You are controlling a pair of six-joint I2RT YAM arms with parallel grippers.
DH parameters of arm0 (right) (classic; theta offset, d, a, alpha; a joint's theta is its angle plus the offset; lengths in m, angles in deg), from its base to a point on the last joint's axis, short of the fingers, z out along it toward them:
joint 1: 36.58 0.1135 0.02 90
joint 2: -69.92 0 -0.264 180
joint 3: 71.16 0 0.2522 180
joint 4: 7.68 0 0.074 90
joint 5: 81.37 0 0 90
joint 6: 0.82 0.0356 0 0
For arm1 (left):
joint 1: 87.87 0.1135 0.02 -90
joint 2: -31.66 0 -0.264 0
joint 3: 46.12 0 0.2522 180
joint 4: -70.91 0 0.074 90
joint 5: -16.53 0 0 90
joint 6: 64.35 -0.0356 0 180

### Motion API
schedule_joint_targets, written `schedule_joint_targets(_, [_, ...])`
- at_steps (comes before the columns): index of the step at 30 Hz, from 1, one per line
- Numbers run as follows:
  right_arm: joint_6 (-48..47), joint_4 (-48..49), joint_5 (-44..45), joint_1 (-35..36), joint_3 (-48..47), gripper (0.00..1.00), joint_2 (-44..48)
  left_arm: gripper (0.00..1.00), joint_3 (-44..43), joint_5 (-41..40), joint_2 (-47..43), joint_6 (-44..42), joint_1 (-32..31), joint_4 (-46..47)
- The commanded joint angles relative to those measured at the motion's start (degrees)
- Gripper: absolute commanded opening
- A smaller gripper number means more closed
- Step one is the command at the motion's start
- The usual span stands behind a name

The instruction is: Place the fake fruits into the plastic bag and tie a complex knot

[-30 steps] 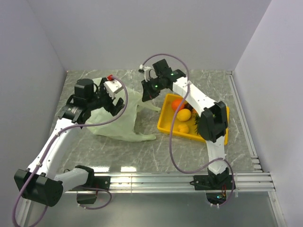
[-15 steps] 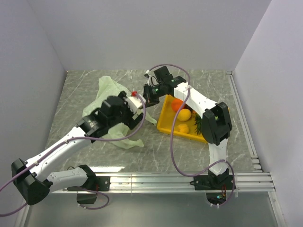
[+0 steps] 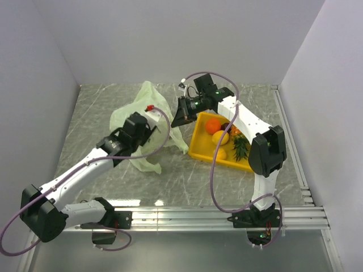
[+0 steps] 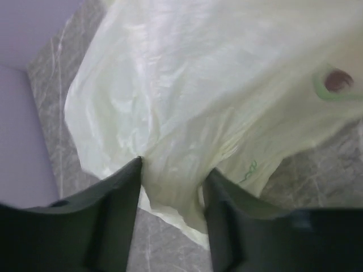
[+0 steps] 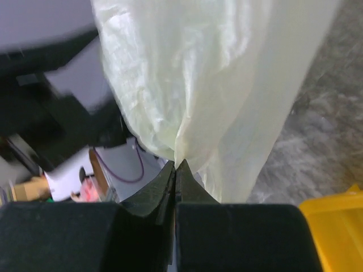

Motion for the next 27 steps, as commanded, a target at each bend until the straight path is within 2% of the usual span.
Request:
schedule_joint_targets(1, [-9.5,-8.6,-4.9,-0.2,-2.8,0.00,3.1,0.49,-6.5,7.1,2.1,2.0,6.0,-4.3])
schedule_joint_targets(2, [-12.2,-11.2,-6.9,-0.5,-3.6,0.00,2.8,0.42,-7.5,10.3,3.0,2.9,7.8,-6.1])
schedule_joint_targets(3, [-13.4,-12.9,-8.1,-0.6,-5.8,0.00,2.3,0.27,-9.3,16.5,3.8,3.2,9.6,-7.5])
schedule_joint_targets(4, [-15.1,-14.6,-11.4,-0.8,-7.3,0.00,0.8,0.18,-10.0,20.2,5.0,3.4,13.3,-9.4])
schedule_joint_targets(6, [-20.4,-20.5,-12.6,-1.2,-11.7,0.00,-1.0,0.00,-12.6,28.1,5.8,1.3,16.6,-12.0])
schedule_joint_targets(7, [-21.2,-20.8,-12.2,-1.7,-12.3,0.00,-1.8,0.00,-13.6,41.3,6.3,-0.4,20.1,-17.1])
schedule_joint_targets(8, [-21.1,-20.3,-11.8,-2.9,-13.3,0.00,-2.2,0.00,-16.2,47.7,6.6,-5.0,21.7,-19.8])
schedule_joint_targets(9, [-20.4,-19.4,-10.7,-3.6,-14.1,0.00,-3.1,0.00,-17.0,56.6,7.1,-5.4,23.6,-21.7])
schedule_joint_targets(10, [-18.6,-16.8,-7.6,-4.3,-14.9,0.00,-3.6,0.00,-17.8,62.0,7.7,-7.4,24.6,-27.0])
schedule_joint_targets(12, [-17.2,-14.3,-3.7,-5.7,-19.5,0.00,-5.0,0.00,-20.2,67.6,10.6,-6.5,25.0,-31.9])
schedule_joint_targets(13, [-15.5,-11.3,-2.1,-6.1,-21.3,0.00,-6.7,0.00,-20.8,73.5,11.8,-6.3,25.1,-34.3])
schedule_joint_targets(14, [-14.7,-9.6,2.0,-6.4,-24.1,0.00,-7.4,0.00,-21.3,75.0,12.5,-4.1,25.1,-35.9])
schedule_joint_targets(16, [-12.5,-3.6,5.0,-7.0,-25.8,0.00,-9.1,0.00,-21.1,78.1,14.1,3.8,25.4,-34.5])
schedule_joint_targets(17, [-12.1,-2.2,6.0,-6.9,-26.9,0.00,-9.4,0.00,-20.6,80.7,14.2,4.8,25.9,-32.6])
schedule_joint_targets(18, [-11.9,-1.2,6.9,-6.8,-27.6,0.11,-10.1,0.00,-20.1,81.6,13.7,6.6,26.8,-30.1])
schedule_joint_targets(19, [-11.4,0.4,6.8,-6.8,-27.9,0.22,-10.4,0.00,-19.3,81.1,13.2,12.7,27.1,-27.1])
schedule_joint_targets(20, [-11.1,0.5,7.0,-6.8,-28.6,0.46,-10.6,0.00,-17.5,79.5,12.8,17.4,27.6,-24.3])
schedule_joint_targets(21, [-11.5,0.3,7.6,-6.9,-28.8,0.55,-10.2,0.00,-17.0,78.7,12.4,19.9,28.4,-19.7])
schedule_joint_targets(23, [-13.5,-0.9,9.0,-7.2,-27.1,0.73,-8.8,0.00,-15.9,77.9,12.6,23.2,29.2,-17.1])
schedule_joint_targets(26, [-15.4,-0.2,11.1,-9.5,-19.0,0.84,-2.5,0.00,-14.4,75.5,12.2,25.3,29.8,-12.7])
schedule_joint_targets(27, [-16.6,-0.2,10.7,-10.3,-17.1,0.85,0.8,0.01,-14.2,75.1,12.4,25.0,29.8,-11.8])
